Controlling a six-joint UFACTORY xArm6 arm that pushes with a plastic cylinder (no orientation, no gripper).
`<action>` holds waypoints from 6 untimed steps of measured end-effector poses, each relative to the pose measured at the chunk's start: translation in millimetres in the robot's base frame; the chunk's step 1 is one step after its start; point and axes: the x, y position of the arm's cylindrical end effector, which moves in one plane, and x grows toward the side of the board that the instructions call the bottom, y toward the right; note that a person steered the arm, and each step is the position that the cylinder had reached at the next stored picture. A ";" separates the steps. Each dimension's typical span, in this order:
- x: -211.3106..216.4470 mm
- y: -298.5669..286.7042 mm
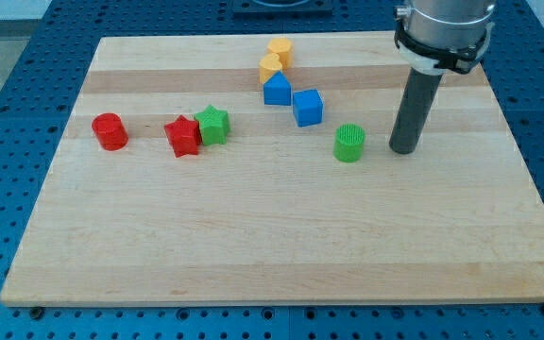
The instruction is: Move the green circle to the center of the board
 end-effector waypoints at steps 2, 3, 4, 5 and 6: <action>0.0 -58.4; 0.0 -102.1; 0.0 -119.0; 13.1 -118.7; 63.6 -146.5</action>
